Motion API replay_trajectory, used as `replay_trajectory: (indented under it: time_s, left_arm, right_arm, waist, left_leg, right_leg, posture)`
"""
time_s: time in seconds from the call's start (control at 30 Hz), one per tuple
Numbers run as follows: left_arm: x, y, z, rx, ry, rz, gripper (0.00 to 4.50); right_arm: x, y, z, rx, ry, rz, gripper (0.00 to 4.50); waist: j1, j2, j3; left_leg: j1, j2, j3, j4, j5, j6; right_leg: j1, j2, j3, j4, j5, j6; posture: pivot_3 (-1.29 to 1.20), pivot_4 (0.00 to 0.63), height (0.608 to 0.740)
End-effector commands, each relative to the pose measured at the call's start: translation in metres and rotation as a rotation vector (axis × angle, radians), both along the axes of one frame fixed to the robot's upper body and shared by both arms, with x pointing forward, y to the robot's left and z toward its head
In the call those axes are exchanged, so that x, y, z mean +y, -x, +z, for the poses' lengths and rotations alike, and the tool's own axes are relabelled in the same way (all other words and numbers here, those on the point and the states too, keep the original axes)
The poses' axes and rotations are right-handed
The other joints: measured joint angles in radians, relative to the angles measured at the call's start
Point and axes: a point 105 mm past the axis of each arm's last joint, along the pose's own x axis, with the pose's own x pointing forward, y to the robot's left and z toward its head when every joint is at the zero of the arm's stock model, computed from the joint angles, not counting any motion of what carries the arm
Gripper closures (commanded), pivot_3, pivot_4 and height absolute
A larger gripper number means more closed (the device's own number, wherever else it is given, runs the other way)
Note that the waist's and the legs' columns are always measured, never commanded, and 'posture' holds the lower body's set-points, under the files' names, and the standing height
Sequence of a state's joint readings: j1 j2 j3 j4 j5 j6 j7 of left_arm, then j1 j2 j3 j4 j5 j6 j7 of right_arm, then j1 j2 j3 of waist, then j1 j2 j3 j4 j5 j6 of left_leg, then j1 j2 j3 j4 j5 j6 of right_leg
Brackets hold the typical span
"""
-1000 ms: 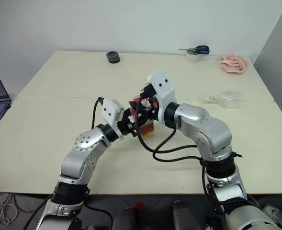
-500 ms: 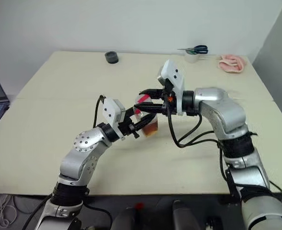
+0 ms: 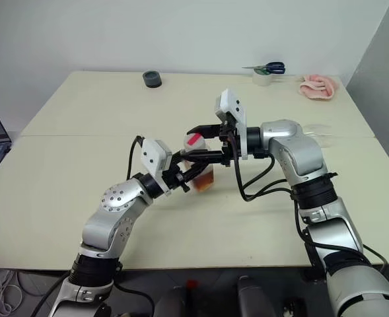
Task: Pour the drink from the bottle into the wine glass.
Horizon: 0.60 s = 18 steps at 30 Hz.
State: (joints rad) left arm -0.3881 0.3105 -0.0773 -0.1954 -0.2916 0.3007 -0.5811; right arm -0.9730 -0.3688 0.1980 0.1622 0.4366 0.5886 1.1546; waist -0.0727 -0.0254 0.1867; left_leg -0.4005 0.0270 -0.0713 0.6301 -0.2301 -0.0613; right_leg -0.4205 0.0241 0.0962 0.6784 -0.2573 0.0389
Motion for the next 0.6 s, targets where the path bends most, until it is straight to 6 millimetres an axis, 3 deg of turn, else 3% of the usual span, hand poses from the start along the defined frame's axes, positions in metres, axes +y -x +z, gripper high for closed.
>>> replay_trajectory:
  time_s: [0.03,0.23,0.47,0.6]
  left_arm:
    - [0.007,-0.003,0.018,-0.061,0.025,0.033,2.7]
    - [0.005,-0.004,0.017,-0.058,0.026,0.024,2.7]
    - [0.004,-0.004,0.017,-0.055,0.024,0.018,2.7]
    - [0.004,-0.004,0.016,-0.054,0.025,0.018,2.7]
  right_arm:
    - [0.001,0.005,0.031,-0.114,-0.063,-0.042,0.0]
    - [-0.008,0.0,0.035,-0.119,-0.076,-0.244,0.0]
    - [-0.007,0.002,0.021,-0.102,-0.069,-0.438,0.0]
    - [-0.003,0.009,0.015,-0.066,-0.081,-0.456,0.0]
  waist:
    - [0.0,0.0,0.0]
    - [0.001,0.0,0.0]
    - [0.001,0.0,0.0]
    - [0.001,0.0,0.0]
  left_leg:
    - [0.0,0.0,0.0,0.0,0.0,0.0]
    - [0.0,0.0,0.0,0.0,0.0,0.0]
    - [0.0,0.0,0.0,0.0,0.0,0.0]
    - [0.0,0.0,0.0,0.0,0.0,0.0]
  right_leg:
    - [0.0,0.0,0.0,0.0,0.0,0.0]
    - [0.0,0.0,0.0,0.0,0.0,0.0]
    - [0.0,0.0,0.0,0.0,0.0,0.0]
    - [0.0,0.0,0.0,0.0,0.0,0.0]
  posture:
    - [0.0,0.15,0.74]
    - [0.0,0.15,0.74]
    - [0.0,0.15,0.74]
    - [0.0,0.15,0.74]
